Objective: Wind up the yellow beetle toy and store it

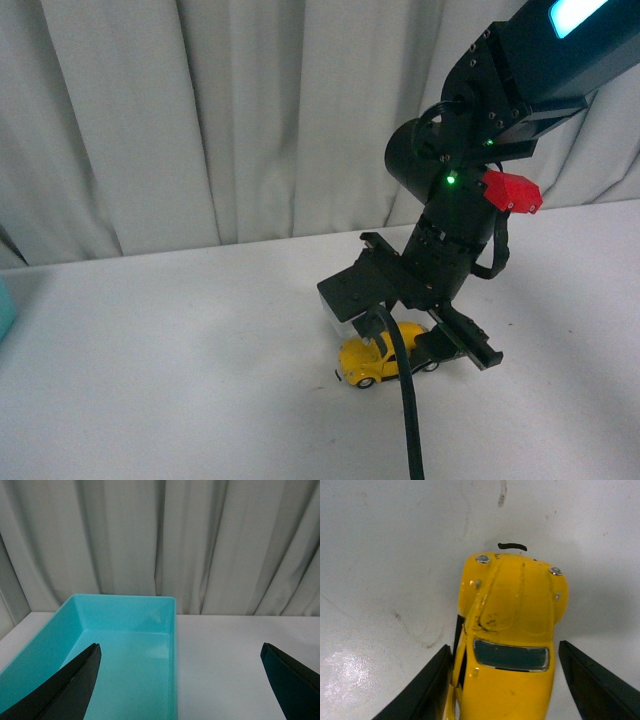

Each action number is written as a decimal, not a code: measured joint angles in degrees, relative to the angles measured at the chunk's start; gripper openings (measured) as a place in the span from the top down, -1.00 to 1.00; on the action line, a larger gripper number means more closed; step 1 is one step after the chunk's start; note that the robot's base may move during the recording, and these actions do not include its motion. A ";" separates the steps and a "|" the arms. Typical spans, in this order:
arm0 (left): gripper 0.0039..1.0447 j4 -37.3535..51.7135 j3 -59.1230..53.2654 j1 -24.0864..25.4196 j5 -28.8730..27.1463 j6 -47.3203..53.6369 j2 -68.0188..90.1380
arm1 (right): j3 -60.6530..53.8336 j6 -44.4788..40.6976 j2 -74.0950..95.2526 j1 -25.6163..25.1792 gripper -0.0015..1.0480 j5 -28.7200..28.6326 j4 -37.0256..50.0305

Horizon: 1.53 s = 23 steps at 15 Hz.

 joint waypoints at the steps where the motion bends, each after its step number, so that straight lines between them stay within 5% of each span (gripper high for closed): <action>1: -0.88 0.00 0.00 0.00 0.00 0.00 0.00 | 0.00 -0.15 0.00 -0.02 -0.06 0.02 -0.04; 3: -0.88 0.00 0.00 0.00 0.00 0.00 0.00 | 0.07 -0.07 0.00 -0.02 0.18 -0.15 0.04; 11: -0.88 0.00 0.00 0.00 0.00 0.00 0.00 | -2.84 13.79 -0.66 -0.13 0.19 -1.27 5.62; 23: -0.88 0.02 0.00 0.00 0.00 0.00 0.00 | -9.33 16.24 -3.21 -3.30 0.20 -3.28 11.15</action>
